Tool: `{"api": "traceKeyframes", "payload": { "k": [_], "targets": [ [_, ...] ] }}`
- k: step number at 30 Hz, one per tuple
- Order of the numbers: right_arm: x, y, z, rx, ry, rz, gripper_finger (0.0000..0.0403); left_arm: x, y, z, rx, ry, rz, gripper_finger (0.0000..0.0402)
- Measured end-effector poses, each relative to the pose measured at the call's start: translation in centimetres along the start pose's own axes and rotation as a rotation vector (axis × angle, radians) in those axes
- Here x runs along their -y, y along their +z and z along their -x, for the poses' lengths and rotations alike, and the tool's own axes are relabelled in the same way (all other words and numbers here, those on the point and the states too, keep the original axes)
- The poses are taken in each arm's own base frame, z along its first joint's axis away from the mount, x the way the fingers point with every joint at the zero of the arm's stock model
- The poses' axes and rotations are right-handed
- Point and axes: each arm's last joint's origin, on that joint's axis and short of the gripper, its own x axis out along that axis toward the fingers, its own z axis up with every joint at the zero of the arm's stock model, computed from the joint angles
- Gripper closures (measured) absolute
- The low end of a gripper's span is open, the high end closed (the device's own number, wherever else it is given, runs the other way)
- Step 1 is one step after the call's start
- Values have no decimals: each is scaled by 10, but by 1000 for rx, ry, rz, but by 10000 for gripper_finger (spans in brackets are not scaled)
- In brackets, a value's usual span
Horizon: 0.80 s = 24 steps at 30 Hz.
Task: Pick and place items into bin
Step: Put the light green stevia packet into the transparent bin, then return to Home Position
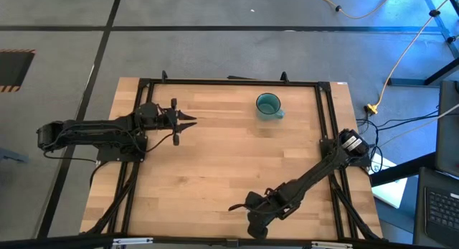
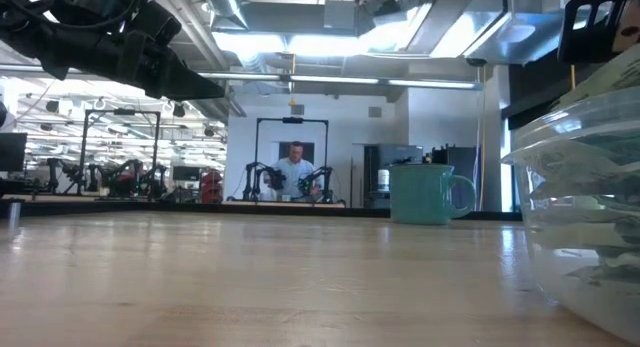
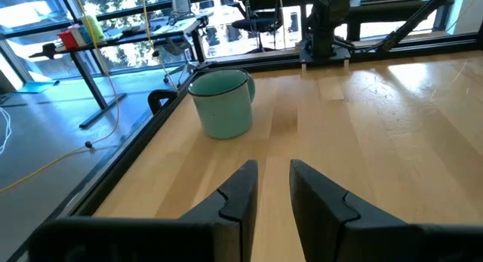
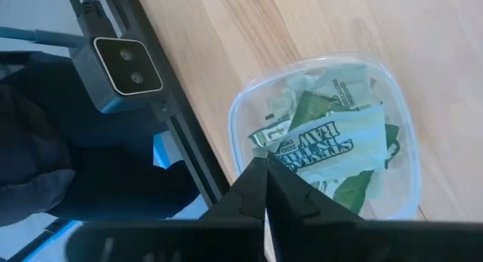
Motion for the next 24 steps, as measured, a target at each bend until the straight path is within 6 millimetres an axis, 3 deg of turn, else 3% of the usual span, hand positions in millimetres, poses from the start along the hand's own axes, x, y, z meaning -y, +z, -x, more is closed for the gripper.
{"api": "traceKeyframes", "payload": {
  "k": [13, 18, 24],
  "targets": [
    [3, -1, 1, -1, -29, 2, 328, 0, 0, 0, 0, 0, 1, 329],
    [2, 2, 15, 39, -11, 70, 326, 0, 2, 2, 16, -6, 26, 329],
    [8, 20, 38, 127, -6, 222, 329, 1, 11, 14, 88, -16, 39, 329]
  ]
}}
